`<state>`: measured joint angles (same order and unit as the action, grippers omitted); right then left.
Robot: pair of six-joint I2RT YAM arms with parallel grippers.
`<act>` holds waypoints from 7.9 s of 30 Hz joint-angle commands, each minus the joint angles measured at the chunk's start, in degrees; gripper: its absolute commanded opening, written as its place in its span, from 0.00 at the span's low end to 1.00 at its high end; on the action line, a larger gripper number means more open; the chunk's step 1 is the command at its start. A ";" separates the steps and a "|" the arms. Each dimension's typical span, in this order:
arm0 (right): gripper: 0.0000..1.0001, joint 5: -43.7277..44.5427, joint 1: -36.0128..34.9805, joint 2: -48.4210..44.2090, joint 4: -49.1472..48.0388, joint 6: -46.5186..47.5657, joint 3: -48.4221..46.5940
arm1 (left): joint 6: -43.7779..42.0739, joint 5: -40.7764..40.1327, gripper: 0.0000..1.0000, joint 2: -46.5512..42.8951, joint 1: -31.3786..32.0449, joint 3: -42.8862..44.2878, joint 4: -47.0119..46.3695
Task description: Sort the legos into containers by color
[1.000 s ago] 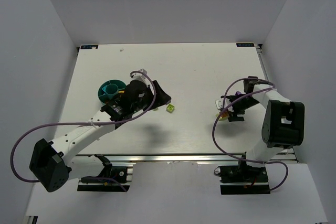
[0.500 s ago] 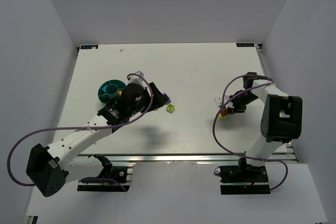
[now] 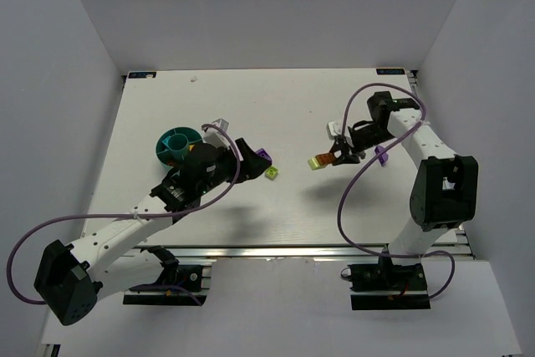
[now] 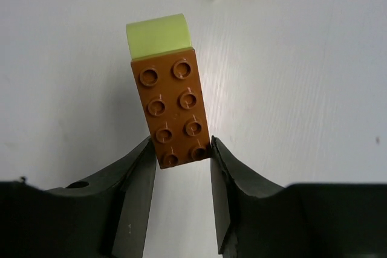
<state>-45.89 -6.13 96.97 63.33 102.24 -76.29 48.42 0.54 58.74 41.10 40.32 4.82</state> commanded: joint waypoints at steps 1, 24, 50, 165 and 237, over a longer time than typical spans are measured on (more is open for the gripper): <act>0.00 -16.58 -3.62 -2.31 4.36 -17.30 -1.67 | -3.67 5.26 0.86 -2.57 0.29 -1.20 -10.25; 0.00 -33.83 -15.75 -7.32 -42.76 -92.82 5.19 | -9.58 11.07 0.89 0.14 0.65 -2.52 -24.51; 0.00 -34.27 -18.04 -8.11 -50.05 -99.07 6.42 | -9.13 10.37 0.01 -2.31 0.65 -1.82 -24.70; 0.00 28.49 -33.51 -7.32 -50.76 -67.17 -0.61 | -34.10 -7.48 0.20 39.70 -35.30 44.33 36.49; 0.00 16.53 -34.12 -10.83 -47.68 -62.86 1.85 | 5.45 37.17 0.61 15.00 -20.01 8.12 -12.11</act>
<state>-27.68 -39.92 88.20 17.91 40.69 -74.00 54.26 36.69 73.78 20.75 48.60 -6.52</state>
